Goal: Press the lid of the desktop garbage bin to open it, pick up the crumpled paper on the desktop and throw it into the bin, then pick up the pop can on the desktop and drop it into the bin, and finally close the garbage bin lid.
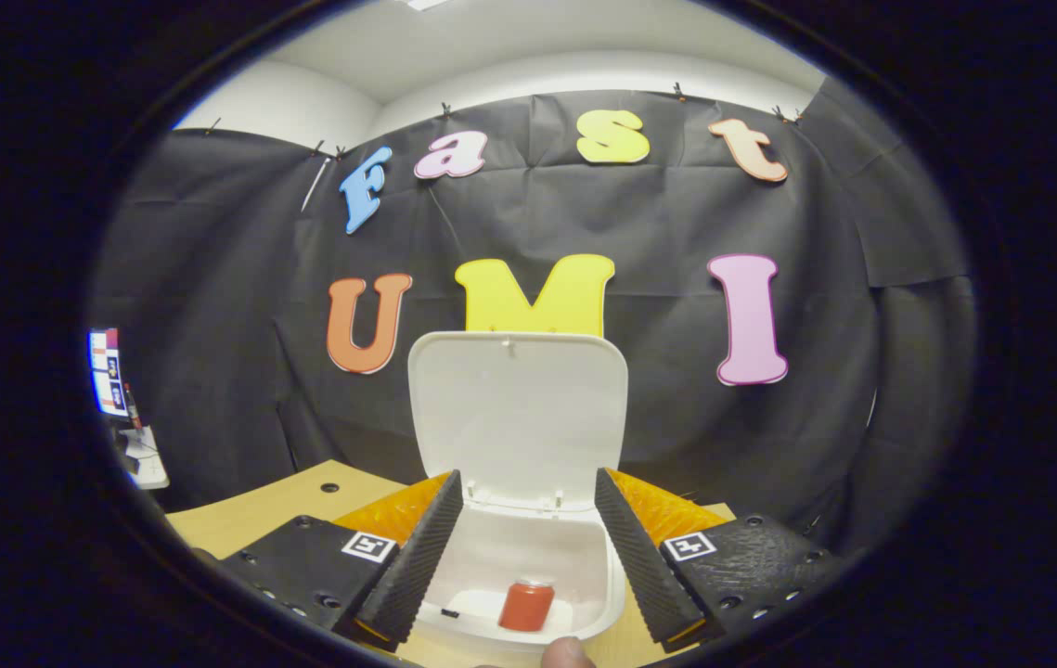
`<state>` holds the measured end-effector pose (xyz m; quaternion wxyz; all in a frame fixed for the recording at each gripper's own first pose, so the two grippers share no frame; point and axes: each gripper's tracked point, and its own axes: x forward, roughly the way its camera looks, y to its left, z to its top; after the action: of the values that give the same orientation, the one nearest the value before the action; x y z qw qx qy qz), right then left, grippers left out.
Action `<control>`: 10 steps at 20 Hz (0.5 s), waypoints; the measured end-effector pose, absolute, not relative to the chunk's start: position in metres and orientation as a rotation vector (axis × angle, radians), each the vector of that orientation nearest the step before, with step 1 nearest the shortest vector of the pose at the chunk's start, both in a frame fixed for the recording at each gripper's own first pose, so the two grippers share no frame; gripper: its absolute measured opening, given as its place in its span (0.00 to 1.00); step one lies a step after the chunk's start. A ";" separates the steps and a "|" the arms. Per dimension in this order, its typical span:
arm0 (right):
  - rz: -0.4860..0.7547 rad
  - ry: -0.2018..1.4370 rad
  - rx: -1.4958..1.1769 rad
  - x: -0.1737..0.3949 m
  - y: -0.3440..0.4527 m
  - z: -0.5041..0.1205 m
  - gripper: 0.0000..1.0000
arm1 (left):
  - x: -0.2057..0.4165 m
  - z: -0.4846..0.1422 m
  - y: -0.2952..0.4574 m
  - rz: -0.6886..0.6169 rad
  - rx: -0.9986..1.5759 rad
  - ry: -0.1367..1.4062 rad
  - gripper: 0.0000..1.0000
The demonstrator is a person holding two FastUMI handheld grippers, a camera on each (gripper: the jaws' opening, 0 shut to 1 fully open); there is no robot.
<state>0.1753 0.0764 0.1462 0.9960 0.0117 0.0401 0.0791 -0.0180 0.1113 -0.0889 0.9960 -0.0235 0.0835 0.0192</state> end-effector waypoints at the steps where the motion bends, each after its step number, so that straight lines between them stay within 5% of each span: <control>1: 0.154 0.064 0.024 0.176 0.075 0.153 0.90 | -0.018 -0.090 0.116 0.051 -0.027 0.166 1.00; 10: 0.174 0.019 0.045 0.186 0.096 0.213 0.94 | -0.021 -0.092 0.120 0.060 -0.034 0.166 1.00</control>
<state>0.1856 0.0959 0.2132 0.9959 0.0224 0.0097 0.0868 -0.0207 0.1201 -0.0920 0.9960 -0.0168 0.0827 0.0301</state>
